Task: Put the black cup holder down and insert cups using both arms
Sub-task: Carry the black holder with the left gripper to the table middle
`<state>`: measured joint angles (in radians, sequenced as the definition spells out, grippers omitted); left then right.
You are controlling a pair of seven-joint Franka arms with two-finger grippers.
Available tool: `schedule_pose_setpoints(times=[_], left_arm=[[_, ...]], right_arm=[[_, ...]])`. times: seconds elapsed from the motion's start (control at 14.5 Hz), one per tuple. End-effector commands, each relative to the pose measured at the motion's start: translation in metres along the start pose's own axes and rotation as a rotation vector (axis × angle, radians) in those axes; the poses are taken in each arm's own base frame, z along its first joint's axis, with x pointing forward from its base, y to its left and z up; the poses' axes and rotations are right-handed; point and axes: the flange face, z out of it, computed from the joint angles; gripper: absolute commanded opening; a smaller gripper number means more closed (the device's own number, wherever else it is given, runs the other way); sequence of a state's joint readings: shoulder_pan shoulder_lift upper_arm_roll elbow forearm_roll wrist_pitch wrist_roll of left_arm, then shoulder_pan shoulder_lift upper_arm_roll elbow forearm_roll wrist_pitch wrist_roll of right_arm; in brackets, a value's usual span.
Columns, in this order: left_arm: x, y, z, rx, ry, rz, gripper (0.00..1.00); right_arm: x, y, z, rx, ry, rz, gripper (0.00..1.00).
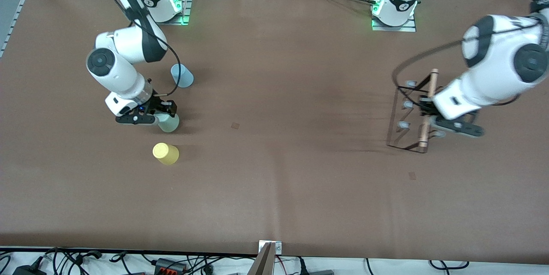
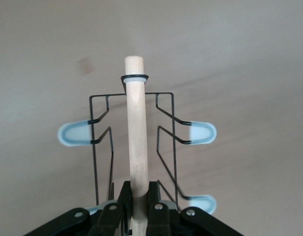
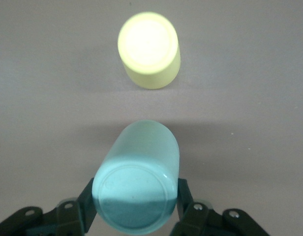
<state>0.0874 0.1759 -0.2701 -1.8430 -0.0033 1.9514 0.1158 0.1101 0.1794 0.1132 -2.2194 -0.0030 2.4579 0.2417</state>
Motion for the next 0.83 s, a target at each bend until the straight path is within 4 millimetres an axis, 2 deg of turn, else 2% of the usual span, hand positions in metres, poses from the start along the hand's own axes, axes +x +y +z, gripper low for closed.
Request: schedule_pose_setpoints(times=[0.0, 0.14, 0.28, 0.35, 0.55, 0.76], left_arm=[[0.017, 0.057, -0.003, -0.039, -0.004, -0.065, 0.06], [0.027, 0.101, 0.003, -0.059, -0.01, -0.133, 0.06], [0.035, 0.148, 0.007, -0.086, 0.031, -0.142, 0.05], [0.038, 0.174, 0.016, -0.101, 0.048, -0.153, 0.05], [0.046, 0.235, 0.039, -0.155, 0.116, -0.235, 0.05], [0.047, 0.276, 0.065, -0.12, 0.173, -0.264, 0.05]], right_arm=[[-0.009, -0.006, -0.046, -0.017, -0.002, -0.036, 0.0], [-0.008, -0.011, -0.083, -0.034, -0.049, -0.069, 0.0], [-0.007, -0.01, -0.104, -0.045, -0.089, -0.073, 0.0], [-0.007, -0.011, -0.104, -0.044, -0.087, -0.075, 0.0], [-0.006, -0.01, -0.102, -0.043, -0.087, -0.102, 0.0], [-0.006, -0.009, -0.101, -0.043, -0.094, -0.124, 0.0]])
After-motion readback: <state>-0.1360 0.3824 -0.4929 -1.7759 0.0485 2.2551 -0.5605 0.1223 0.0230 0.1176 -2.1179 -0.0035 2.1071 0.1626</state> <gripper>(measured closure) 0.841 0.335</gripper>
